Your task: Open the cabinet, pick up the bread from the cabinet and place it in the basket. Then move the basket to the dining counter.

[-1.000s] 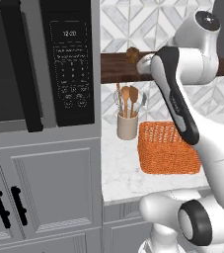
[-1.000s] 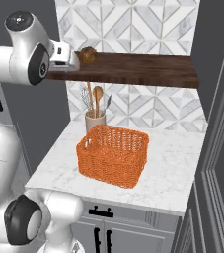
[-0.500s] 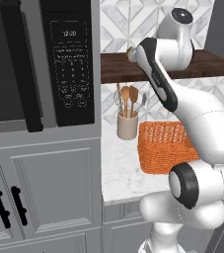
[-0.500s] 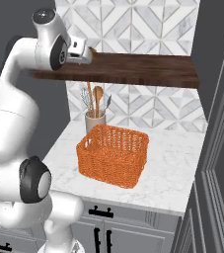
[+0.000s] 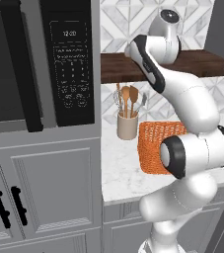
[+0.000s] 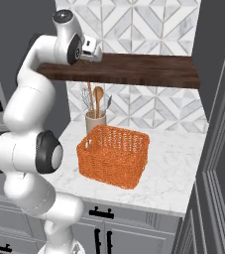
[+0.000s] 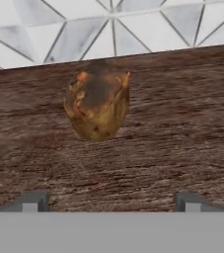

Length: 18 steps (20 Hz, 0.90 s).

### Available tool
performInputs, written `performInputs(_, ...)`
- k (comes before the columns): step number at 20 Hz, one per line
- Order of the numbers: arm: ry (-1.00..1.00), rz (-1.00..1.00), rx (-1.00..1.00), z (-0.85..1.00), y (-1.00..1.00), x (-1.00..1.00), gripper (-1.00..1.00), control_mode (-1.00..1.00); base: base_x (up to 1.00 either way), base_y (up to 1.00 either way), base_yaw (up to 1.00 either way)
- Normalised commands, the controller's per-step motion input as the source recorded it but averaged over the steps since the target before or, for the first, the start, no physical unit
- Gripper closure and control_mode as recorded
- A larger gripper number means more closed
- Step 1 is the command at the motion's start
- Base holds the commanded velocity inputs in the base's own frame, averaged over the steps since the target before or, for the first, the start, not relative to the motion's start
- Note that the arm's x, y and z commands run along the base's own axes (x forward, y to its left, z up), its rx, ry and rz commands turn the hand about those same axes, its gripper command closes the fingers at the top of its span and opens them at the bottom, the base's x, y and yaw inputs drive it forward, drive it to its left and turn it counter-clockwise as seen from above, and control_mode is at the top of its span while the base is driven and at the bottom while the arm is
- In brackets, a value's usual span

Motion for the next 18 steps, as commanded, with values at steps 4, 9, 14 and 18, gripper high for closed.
performInputs(4,0.01,-0.01,-0.01,-0.17,0.09,0.33,-1.0,-1.0,0.0,0.0,0.0)
performInputs(9,0.01,-0.01,0.0,-0.06,0.1,0.4,-1.0,-1.0,0.0,0.0,0.0)
performInputs(14,0.03,-0.03,0.0,0.0,0.12,0.48,-1.0,-1.0,0.0,0.0,0.0)
performInputs(18,0.05,-0.03,0.0,0.0,0.03,0.46,-1.0,-1.0,0.0,0.0,0.0)
